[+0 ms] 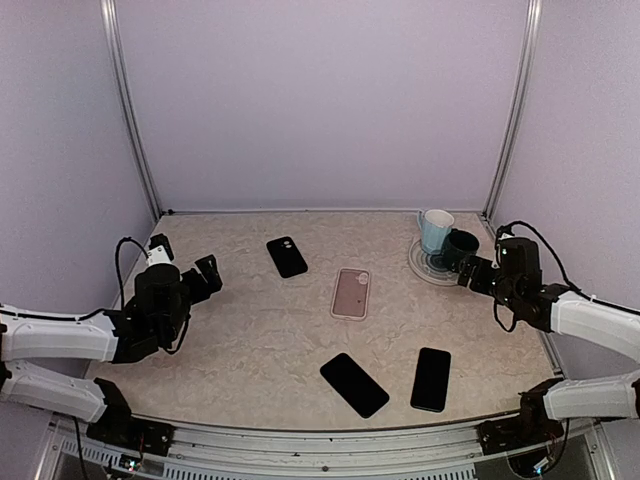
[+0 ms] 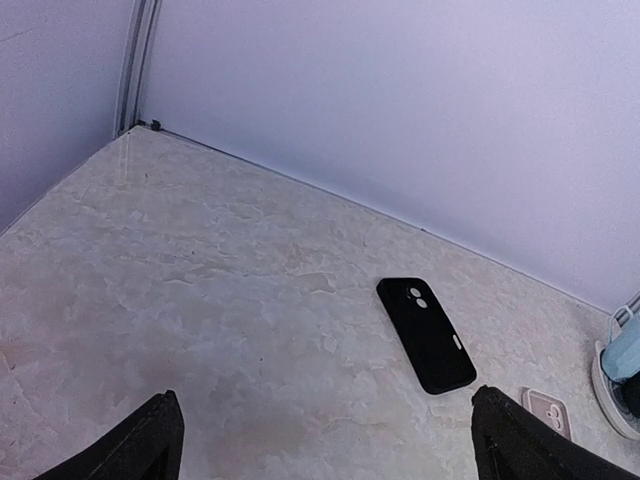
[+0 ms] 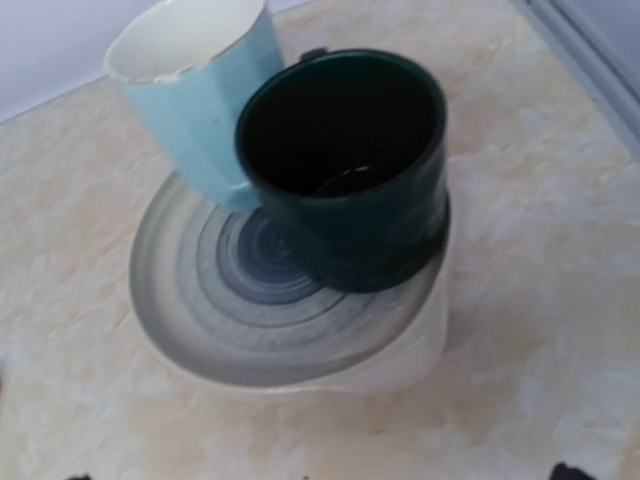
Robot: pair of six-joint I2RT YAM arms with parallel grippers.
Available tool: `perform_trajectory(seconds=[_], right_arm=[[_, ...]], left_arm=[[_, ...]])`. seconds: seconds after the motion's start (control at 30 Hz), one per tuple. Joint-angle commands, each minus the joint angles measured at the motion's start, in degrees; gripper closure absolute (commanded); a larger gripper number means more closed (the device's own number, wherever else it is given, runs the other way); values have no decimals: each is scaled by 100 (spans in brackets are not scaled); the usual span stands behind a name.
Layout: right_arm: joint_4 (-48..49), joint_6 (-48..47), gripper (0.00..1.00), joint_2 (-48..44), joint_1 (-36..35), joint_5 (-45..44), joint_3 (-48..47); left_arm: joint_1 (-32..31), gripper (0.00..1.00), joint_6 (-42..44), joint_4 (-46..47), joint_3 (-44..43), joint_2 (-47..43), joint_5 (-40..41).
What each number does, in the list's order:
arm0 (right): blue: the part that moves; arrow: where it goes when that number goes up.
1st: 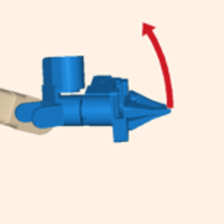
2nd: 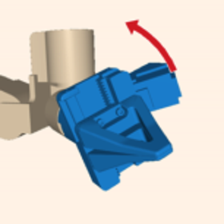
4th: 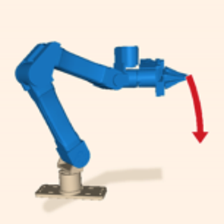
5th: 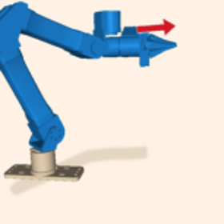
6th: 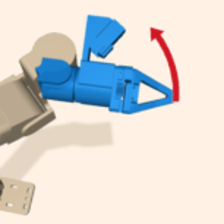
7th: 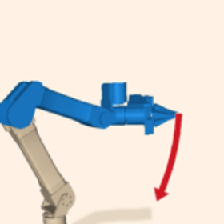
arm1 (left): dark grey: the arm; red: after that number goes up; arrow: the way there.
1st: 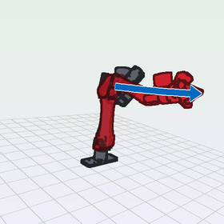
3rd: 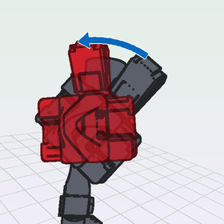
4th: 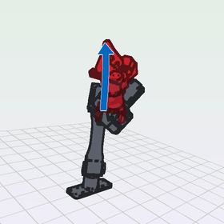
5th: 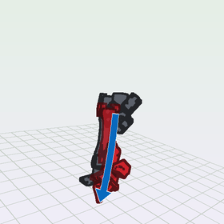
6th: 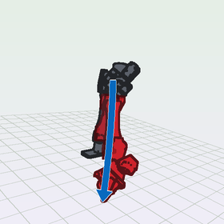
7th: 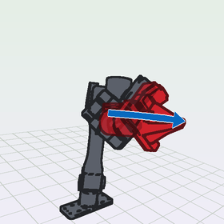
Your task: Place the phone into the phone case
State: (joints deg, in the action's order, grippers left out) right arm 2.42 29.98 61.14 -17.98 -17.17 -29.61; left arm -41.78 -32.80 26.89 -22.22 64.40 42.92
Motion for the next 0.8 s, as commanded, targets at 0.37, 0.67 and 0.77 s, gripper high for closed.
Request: perform_trajectory(seconds=[0.37, 0.67, 0.77], right_arm=[[1708, -1163, 4, -1000, 40, 2198, 460], [283, -1012, 44, 1679, -769, 1920, -2003], [-115, -1045, 44, 2618, -910, 1783, -2653]], left_arm=[[-67, 1, 873, 483, 65, -520, -33], [-75, 1, 1308, 357, -419, -411, -637], [-92, 1, 1260, 401, -477, -254, -748]])
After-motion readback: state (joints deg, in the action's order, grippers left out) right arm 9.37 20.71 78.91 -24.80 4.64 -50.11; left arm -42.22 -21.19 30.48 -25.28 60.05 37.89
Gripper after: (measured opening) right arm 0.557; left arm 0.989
